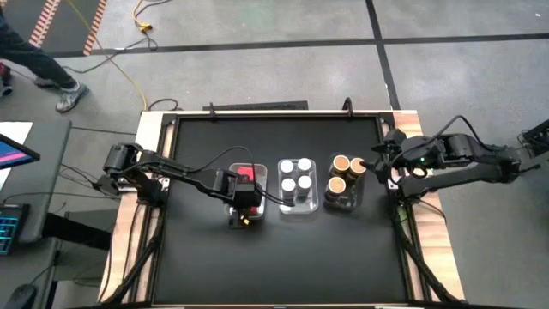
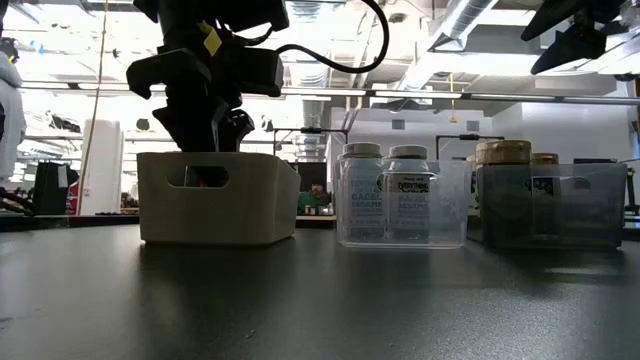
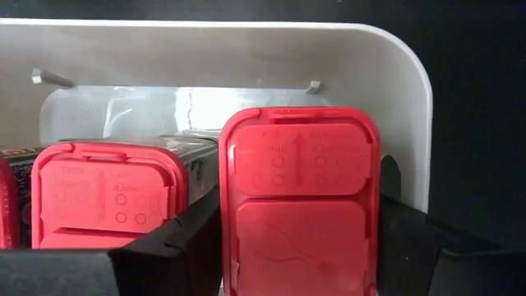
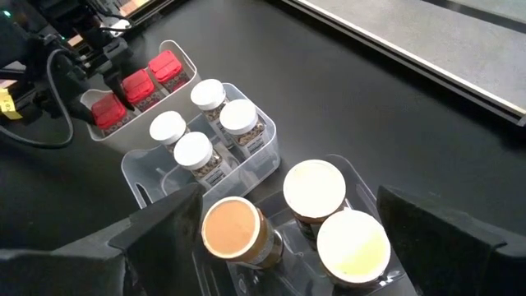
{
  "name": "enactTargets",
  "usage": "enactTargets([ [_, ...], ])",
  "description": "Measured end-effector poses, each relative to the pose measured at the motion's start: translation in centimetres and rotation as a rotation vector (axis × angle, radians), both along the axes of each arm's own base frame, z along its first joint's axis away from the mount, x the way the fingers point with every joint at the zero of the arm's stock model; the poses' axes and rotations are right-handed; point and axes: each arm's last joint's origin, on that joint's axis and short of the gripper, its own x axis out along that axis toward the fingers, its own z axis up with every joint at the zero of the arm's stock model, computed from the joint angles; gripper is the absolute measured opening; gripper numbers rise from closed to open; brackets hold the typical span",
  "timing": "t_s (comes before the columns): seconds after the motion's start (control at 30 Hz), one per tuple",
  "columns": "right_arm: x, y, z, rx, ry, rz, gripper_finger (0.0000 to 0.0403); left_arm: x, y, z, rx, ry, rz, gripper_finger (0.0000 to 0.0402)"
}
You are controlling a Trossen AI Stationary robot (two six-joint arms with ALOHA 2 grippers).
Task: Sort spices by type
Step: Put the red seasoning can into the white bin
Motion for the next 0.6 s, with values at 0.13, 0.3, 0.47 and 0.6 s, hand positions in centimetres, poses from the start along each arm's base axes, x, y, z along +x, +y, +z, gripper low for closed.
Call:
enactTargets([
  [0.13,0.00,0.00,0.00,0.000,0.000,0.000,0.0393,0.01,0.00,0.01,0.000,0.000,0.000,0.0234],
  [0.3,0.00,0.00,0.00,0.000,0.000,0.000,0.0393,0.01,0.02,0.01,0.002,0.000,0.001,0.0260],
  [0.47,0.00,0.00,0.00,-0.001,0.000,0.000,0.0393,0.01,0.08,0.02,0.003,-0.001,0.003,0.0282],
  [0.6,0.00,0.00,0.00,-0.001,0.000,0.001,0.0393,-0.07,0.11,0.20,0.003,-0.005,0.003,0.0285],
])
